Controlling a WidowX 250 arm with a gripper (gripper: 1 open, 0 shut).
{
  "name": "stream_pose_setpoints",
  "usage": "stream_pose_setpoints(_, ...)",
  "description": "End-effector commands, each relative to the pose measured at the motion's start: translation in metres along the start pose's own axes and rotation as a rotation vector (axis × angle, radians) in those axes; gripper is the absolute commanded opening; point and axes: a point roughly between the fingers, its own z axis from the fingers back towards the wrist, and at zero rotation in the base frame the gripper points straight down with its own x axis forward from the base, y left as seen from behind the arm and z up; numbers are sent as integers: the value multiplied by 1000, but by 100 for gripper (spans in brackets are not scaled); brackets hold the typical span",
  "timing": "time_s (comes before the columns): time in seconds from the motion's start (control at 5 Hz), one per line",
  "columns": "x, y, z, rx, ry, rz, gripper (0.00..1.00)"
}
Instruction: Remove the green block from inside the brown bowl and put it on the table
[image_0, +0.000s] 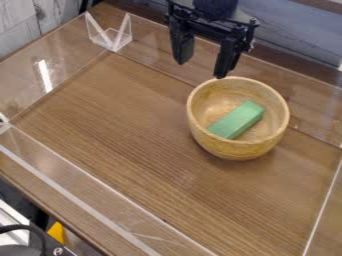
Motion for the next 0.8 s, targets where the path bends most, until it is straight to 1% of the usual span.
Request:
stream_pose_setpoints(0.0,-3,-6,-8,-3,6,-27,100)
stream_pose_setpoints(0.2,3,-14,-19,-18,25,-58,100)
stream_pose_setpoints(0.4,11,-19,-22,-21,24,-97,100)
stream_pose_setpoints(0.6,3,-33,-29,-17,24,-177,100)
